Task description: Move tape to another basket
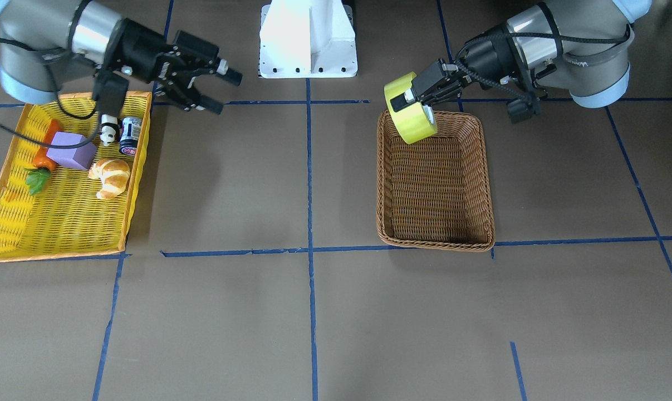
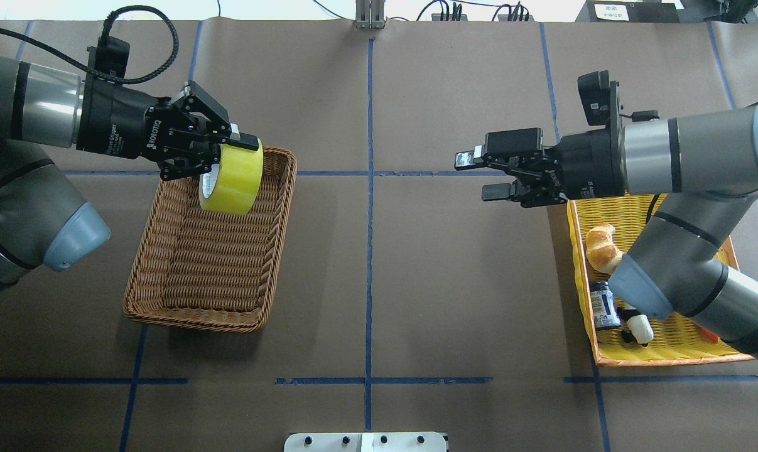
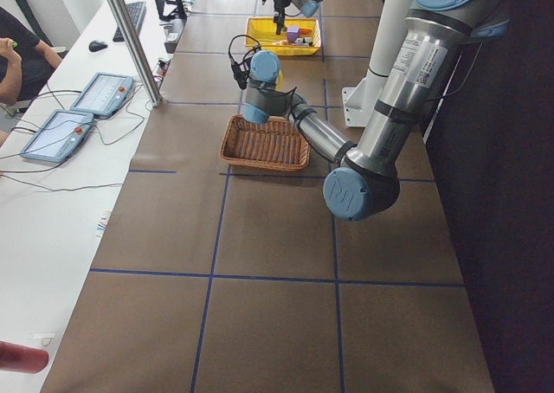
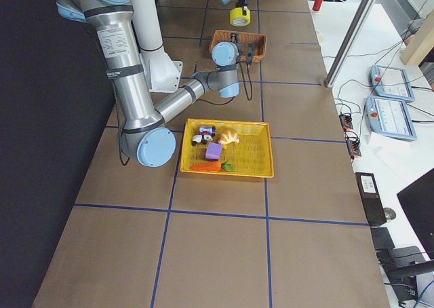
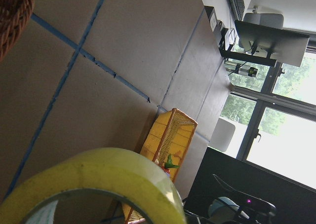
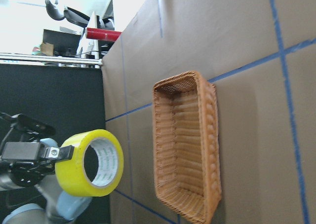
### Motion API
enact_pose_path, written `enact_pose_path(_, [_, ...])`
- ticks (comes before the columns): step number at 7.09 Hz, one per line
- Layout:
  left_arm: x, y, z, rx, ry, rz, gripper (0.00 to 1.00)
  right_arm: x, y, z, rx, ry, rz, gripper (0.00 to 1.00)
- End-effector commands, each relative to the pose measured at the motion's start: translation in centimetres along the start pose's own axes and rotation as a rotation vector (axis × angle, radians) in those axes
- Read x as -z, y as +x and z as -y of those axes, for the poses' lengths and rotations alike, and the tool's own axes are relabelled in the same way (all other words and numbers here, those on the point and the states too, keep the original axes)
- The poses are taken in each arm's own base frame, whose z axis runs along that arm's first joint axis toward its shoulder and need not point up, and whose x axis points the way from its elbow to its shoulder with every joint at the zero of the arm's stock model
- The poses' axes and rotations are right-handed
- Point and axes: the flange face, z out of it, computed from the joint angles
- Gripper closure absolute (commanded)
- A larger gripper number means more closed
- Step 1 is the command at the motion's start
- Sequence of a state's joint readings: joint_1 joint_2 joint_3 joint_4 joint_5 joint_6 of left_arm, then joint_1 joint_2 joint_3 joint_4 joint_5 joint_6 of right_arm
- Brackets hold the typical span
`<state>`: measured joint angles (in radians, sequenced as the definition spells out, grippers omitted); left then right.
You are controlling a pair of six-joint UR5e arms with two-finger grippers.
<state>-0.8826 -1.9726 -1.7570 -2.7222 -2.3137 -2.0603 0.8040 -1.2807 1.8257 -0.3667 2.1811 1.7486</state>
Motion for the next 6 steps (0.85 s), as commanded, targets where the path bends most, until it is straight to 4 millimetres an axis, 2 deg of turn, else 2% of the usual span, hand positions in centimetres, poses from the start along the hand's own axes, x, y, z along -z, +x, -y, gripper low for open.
enact_pose_path(1, [-0.9, -0.5, 1.1, -0.063, 0.048, 0.138, 0.96, 2.4, 3.0, 3.5, 0.045, 0.057, -0.172, 0.0])
enact_pose_path(3, [-1.9, -1.6, 2.1, -0.137, 0.066, 0.248, 0.96, 5.2, 9.2, 5.1, 0.124, 0.082, -0.362, 0.0])
enact_pose_path(4, [-2.7, -2.5, 2.9, -0.185, 0.071, 0.327, 0.96, 8.0, 12.3, 5.9, 0.166, 0.096, -0.439, 0.0])
enact_pose_path(5, [-3.5, -3.2, 3.4, -0.229, 0.09, 0.384, 0.96, 9.7, 14.2, 7.0, 0.223, 0.085, -0.529, 0.0])
enact_pose_path(6, [-6.4, -5.2, 2.9, -0.294, 0.118, 0.478, 0.96, 12.2, 15.5, 9.1, 0.279, 0.063, -0.632, 0.0])
